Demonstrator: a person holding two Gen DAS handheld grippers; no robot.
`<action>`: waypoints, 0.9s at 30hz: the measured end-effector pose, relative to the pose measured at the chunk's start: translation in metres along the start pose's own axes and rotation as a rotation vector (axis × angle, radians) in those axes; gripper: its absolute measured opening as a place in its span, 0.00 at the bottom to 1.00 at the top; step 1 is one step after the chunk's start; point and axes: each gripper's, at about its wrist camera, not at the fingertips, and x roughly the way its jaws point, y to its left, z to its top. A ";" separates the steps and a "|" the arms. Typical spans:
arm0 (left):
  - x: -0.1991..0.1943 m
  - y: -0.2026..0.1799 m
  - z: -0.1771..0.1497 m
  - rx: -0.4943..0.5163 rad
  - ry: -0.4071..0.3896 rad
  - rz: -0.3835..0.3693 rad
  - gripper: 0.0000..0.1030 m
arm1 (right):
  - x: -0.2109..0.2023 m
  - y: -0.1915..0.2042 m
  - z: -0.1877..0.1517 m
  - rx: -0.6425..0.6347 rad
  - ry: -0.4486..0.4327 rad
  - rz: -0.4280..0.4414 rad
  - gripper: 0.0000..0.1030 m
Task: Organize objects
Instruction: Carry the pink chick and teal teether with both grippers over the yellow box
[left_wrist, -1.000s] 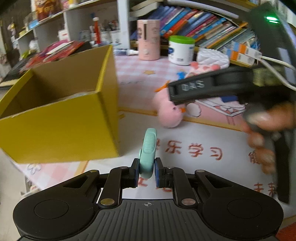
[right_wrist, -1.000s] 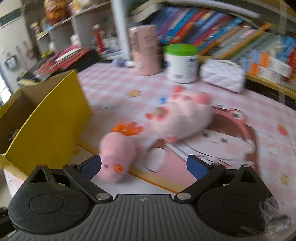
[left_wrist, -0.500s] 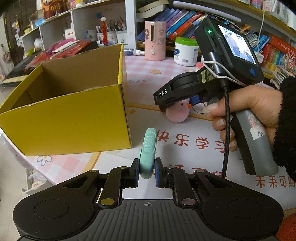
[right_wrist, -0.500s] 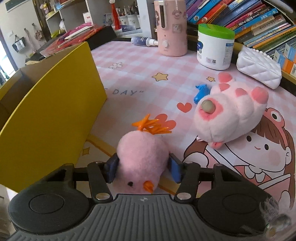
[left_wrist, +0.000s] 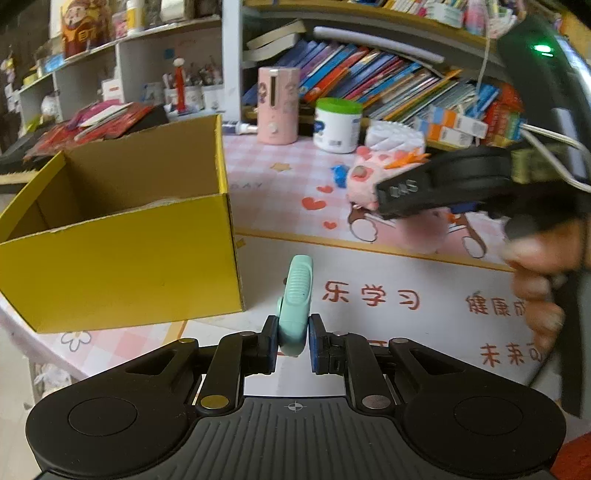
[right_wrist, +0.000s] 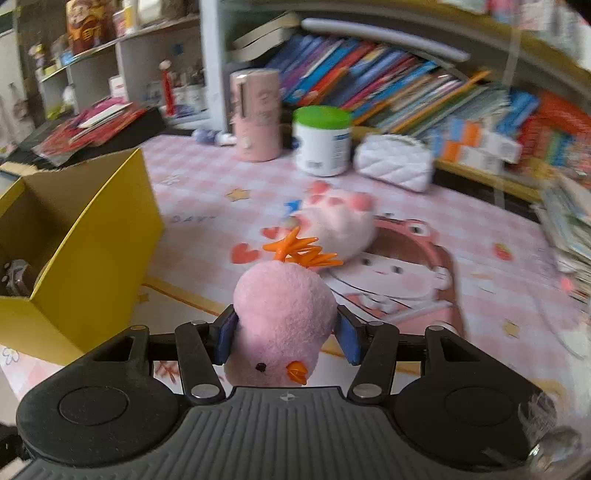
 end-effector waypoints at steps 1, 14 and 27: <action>-0.002 0.001 -0.001 0.004 -0.005 -0.009 0.14 | -0.007 -0.001 -0.003 0.007 -0.008 -0.021 0.51; -0.046 0.046 -0.019 -0.005 -0.053 -0.053 0.14 | -0.075 0.042 -0.063 -0.004 -0.007 -0.175 0.51; -0.098 0.114 -0.041 -0.074 -0.108 0.042 0.14 | -0.118 0.113 -0.086 -0.005 -0.018 -0.136 0.51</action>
